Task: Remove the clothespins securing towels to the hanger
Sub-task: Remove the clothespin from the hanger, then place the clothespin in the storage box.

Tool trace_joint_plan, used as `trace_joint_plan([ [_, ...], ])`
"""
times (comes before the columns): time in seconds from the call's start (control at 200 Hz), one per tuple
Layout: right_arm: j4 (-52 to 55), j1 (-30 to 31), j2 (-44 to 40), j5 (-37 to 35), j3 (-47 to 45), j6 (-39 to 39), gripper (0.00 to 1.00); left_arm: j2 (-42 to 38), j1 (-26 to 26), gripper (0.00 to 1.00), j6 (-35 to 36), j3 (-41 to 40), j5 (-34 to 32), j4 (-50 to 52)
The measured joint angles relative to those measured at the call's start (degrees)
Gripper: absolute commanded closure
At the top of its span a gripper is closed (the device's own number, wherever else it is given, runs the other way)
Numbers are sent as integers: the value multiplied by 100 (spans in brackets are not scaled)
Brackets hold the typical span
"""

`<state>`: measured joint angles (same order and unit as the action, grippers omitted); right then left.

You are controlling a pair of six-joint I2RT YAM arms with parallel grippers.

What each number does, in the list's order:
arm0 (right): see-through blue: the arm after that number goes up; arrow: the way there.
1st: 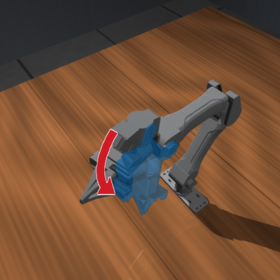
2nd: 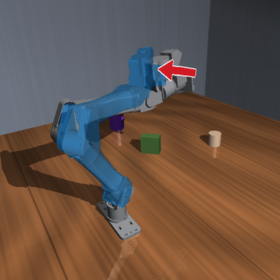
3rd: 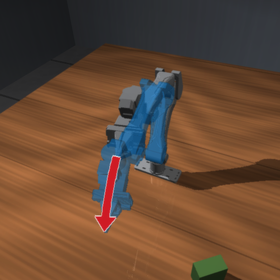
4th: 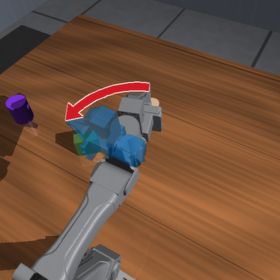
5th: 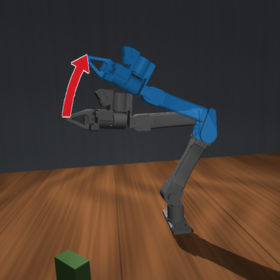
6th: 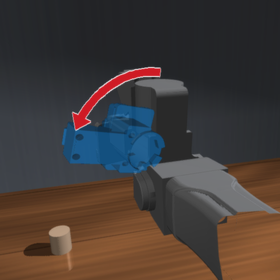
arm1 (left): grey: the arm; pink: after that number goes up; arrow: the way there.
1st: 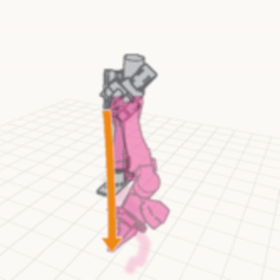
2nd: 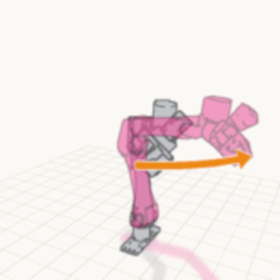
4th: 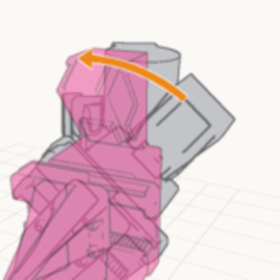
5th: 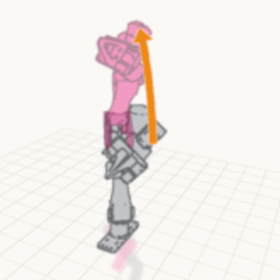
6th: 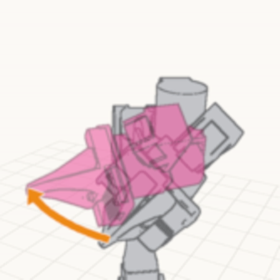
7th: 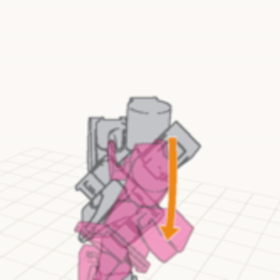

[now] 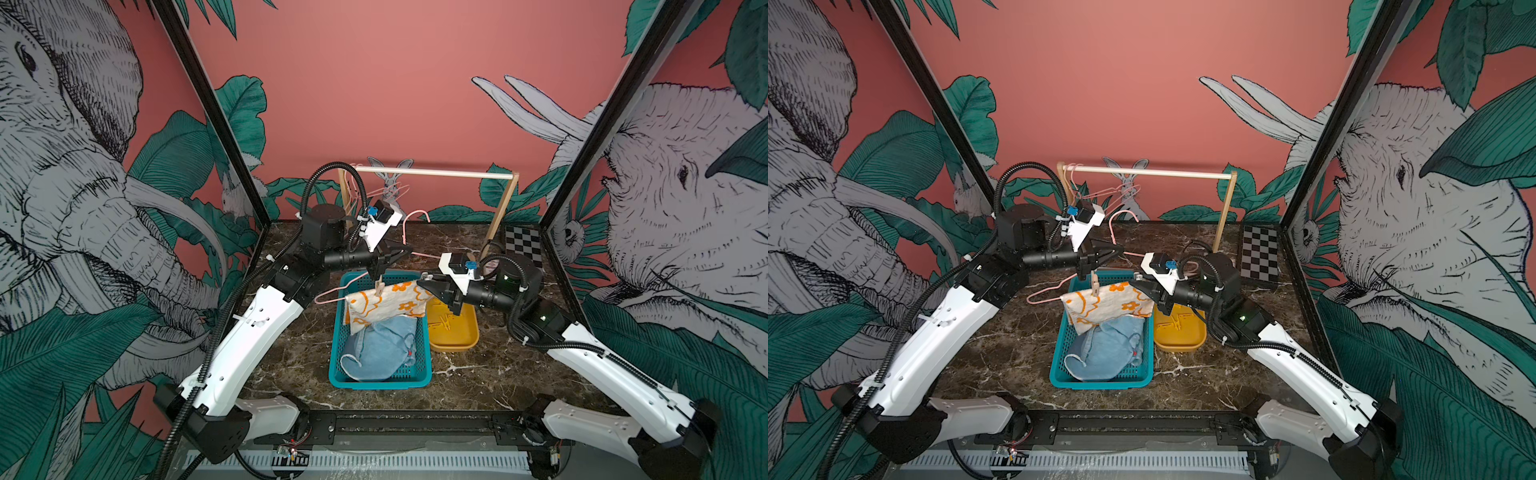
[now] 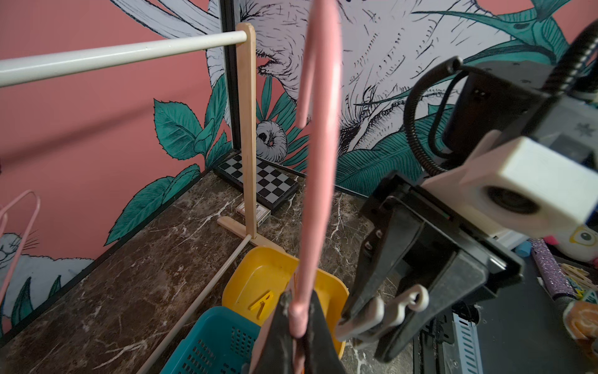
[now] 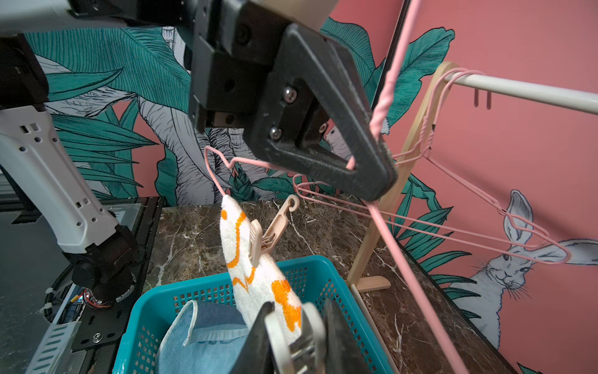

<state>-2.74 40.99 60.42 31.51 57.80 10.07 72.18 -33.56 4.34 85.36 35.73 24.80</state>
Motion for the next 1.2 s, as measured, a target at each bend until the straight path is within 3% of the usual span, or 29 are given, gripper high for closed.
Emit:
trace_joint_plan([
  [0.235,63,0,-367,-555,-258,-72,82,-232,2,100,35,-2,-516,66],
  [0.675,586,-70,-704,-1893,-739,-328,82,-404,0,100,31,-105,-682,149],
  [1.2,531,-533,-546,-2435,-1873,-1185,82,-796,0,100,-155,-461,-730,81],
])
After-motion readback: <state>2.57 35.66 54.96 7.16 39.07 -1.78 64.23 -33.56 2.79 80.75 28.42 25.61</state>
